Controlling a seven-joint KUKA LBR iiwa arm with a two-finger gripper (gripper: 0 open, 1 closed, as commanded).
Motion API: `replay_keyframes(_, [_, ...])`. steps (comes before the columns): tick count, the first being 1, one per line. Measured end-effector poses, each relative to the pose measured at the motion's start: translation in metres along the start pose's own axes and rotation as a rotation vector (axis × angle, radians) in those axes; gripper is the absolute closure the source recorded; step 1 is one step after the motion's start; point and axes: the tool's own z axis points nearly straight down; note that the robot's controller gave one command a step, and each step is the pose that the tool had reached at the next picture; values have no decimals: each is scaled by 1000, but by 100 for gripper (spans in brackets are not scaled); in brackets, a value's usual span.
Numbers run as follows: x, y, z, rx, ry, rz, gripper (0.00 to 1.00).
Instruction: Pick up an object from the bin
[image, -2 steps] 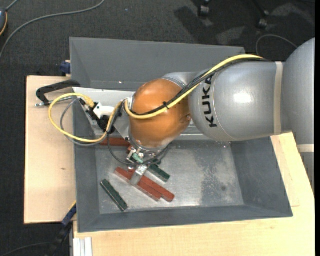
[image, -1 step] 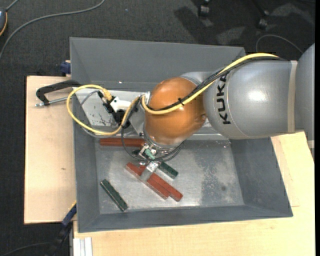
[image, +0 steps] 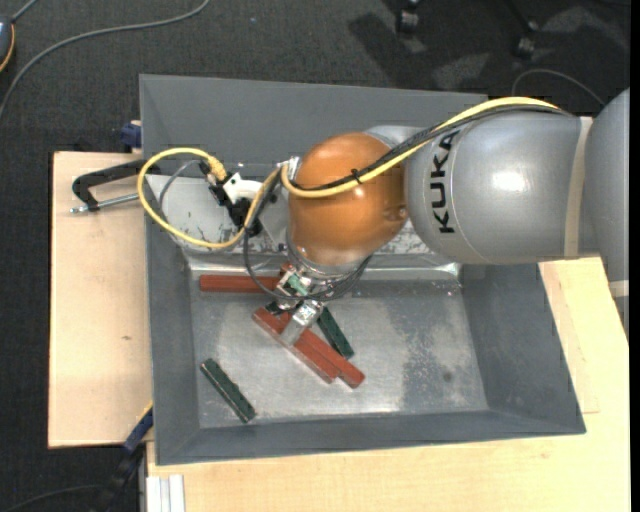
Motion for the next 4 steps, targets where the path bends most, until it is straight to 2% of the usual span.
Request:
replay_keyframes(1, [3, 4, 5, -2, 5, 0, 0])
replay_keyframes(2, [48, 72, 5, -5, 5, -40, 0])
replay_keyframes(3, [44, 68, 2, -3, 3, -47, 100])
replay_keyframes(4, [45, 68, 2, -3, 3, -47, 100])
